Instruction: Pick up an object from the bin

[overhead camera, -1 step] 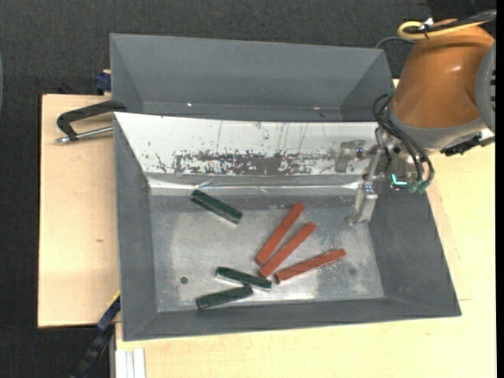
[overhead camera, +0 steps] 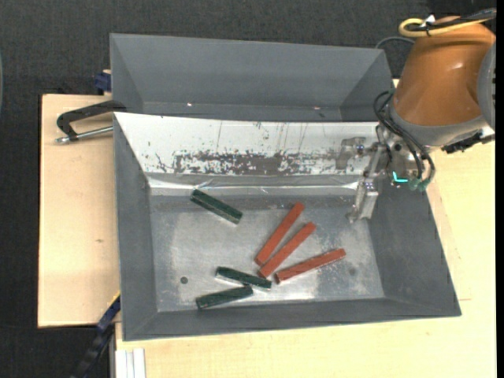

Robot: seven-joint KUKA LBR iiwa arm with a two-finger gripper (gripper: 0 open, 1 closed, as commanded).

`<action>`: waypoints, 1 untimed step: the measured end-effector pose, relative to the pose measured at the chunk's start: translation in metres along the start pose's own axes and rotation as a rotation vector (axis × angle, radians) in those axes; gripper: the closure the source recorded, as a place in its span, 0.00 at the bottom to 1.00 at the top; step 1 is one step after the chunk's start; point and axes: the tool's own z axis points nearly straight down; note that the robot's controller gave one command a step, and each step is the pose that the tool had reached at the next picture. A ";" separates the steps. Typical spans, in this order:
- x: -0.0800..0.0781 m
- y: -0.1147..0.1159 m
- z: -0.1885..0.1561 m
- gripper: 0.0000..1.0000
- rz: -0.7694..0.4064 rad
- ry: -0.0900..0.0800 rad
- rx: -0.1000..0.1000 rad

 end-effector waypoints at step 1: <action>-0.002 0.008 0.048 0.00 -0.058 -0.005 0.001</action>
Offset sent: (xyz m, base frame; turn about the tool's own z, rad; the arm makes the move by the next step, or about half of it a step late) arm -0.0055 0.1074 -0.1434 -0.6348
